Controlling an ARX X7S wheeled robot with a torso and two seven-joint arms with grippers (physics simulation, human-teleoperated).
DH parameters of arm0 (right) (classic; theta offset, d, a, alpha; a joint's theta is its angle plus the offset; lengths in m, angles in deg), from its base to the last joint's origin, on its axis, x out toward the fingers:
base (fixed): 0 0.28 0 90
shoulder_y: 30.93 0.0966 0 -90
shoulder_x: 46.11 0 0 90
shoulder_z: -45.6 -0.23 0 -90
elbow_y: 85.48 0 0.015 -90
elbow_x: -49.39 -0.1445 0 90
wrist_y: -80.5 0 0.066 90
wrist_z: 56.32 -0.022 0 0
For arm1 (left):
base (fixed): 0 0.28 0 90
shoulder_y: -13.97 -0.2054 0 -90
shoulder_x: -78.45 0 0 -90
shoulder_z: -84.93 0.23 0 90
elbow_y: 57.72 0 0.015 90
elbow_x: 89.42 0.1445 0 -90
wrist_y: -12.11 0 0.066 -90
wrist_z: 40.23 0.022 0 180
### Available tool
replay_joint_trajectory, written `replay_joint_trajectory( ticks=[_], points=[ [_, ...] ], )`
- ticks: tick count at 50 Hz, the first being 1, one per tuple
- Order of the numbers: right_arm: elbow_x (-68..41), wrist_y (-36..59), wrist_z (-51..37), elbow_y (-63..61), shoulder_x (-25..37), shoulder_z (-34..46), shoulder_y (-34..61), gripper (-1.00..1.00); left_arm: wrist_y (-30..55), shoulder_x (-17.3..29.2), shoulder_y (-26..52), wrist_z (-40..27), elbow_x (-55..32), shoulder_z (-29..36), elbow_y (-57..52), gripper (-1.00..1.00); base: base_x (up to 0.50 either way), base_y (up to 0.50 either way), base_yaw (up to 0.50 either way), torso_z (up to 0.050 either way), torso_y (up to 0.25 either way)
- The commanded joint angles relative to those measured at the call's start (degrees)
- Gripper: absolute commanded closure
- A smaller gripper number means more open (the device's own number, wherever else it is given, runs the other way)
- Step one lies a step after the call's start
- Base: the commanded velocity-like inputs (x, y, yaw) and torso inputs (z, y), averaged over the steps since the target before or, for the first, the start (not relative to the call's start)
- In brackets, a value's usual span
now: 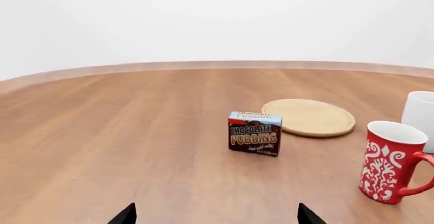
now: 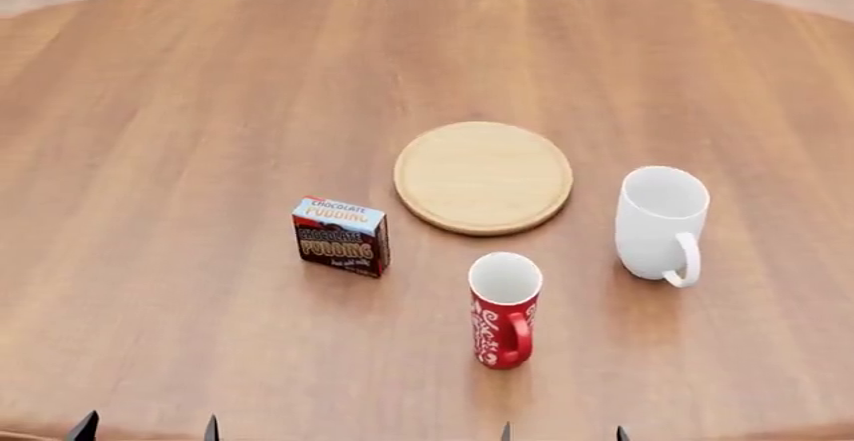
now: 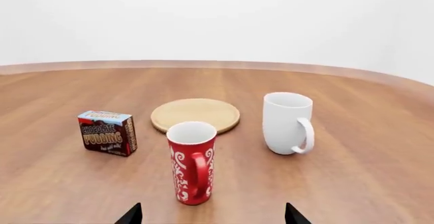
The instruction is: Put the chocolate pudding to the left of the plate.
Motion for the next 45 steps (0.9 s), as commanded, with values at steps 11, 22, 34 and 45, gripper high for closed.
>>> replay_joint_trajectory(
  ticks=[11, 22, 34, 45],
  points=[
    [-1.7, -0.7, -1.2, 0.7, 1.4, 1.8, 0.3, -1.0, -0.4, 1.5, 0.1, -1.6, -1.5, 1.5, -0.2, -1.0, 0.0, 0.27, 0.0, 0.0, 0.0],
    [-1.9, -0.9, -1.7, 1.5, 2.0, 3.0, 0.7, -1.0, -0.3, 2.0, 0.1, -1.9, -2.0, 2.6, -0.1, -1.0, 0.0, 0.27, 0.0, 0.0, 0.0],
    [-2.5, -0.8, -2.4, 1.2, 2.5, 3.7, 0.7, -1.0, -0.5, 2.6, 0.1, -2.6, -2.7, 3.0, -0.3, -1.0, 0.0, 0.27, 0.0, 0.0, 0.0],
    [-3.2, -1.1, -2.7, 0.9, 3.1, 4.1, 0.5, -1.0, -0.5, 3.0, 0.1, -3.2, -3.0, 3.5, -0.4, -1.0, 0.0, 0.27, 0.0, 0.0, 0.0]
  ],
)
